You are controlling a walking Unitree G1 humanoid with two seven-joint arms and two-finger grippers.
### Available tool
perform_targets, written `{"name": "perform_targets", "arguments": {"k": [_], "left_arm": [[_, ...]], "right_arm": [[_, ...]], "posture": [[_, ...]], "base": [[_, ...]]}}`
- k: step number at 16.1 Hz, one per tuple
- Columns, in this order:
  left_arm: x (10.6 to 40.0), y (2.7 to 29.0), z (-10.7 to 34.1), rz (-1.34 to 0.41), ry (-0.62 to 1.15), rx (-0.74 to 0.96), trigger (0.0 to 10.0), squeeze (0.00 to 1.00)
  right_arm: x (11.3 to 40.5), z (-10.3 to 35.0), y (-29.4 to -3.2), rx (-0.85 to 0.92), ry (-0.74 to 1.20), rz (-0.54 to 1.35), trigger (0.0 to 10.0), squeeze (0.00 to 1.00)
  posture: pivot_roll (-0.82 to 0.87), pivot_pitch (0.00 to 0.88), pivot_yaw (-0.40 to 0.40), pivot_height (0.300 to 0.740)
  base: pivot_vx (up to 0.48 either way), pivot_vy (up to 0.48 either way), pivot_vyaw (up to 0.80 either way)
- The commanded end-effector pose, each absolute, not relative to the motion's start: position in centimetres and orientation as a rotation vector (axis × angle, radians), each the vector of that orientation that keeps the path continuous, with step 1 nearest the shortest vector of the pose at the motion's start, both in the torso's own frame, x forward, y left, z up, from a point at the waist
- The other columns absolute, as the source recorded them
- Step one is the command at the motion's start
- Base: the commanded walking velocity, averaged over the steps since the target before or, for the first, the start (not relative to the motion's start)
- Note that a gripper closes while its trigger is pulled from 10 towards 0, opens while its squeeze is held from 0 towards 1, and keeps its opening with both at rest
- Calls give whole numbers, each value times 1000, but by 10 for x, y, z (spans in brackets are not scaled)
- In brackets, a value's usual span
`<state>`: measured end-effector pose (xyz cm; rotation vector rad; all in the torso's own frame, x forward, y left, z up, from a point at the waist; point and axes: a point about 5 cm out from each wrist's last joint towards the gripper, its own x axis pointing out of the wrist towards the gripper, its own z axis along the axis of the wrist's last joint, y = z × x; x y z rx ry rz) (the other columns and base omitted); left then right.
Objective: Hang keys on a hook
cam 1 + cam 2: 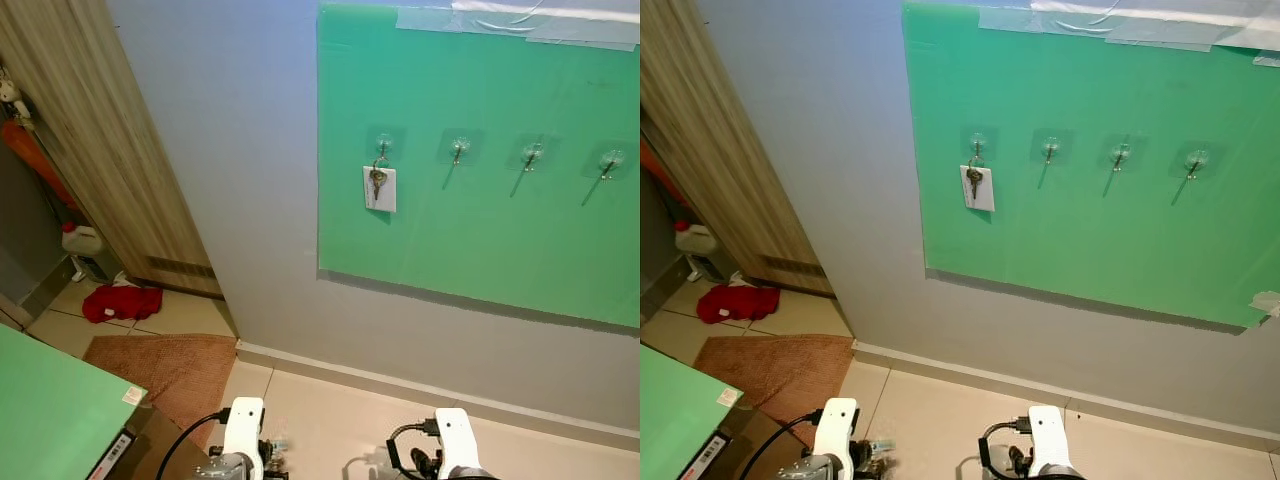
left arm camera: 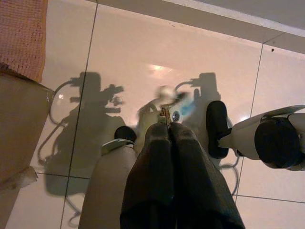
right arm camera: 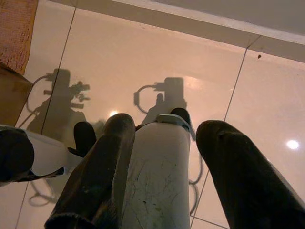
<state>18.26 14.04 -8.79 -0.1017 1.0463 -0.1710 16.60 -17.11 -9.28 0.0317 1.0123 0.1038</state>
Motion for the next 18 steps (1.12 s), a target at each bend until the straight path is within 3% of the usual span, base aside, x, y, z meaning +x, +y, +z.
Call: {"name": "perform_targets", "arguments": {"k": [1,10,15,18], "left_arm": [[183,144,-88,-171,1041,-84,0,0],[184,145,-87,-180,1043,-67,0,0],[187,145,-86,-177,1040,-67,0,0],[189,146,-85,-175,1036,-63,0,0]], "right_arm": [[156,-97,-168,30,1042,115,10000,0],[144,-103,-148,25,1059,143,10000,0],[154,-98,-104,31,1039,189,10000,0],[165,-92,-92,32,1022,198,10000,0]], "posture": [[-163,0,70,707],[-159,0,65,707],[-155,0,61,707],[-151,0,62,707]], "base": [[0,0,0],[0,0,0],[0,0,0],[0,0,0]]}}
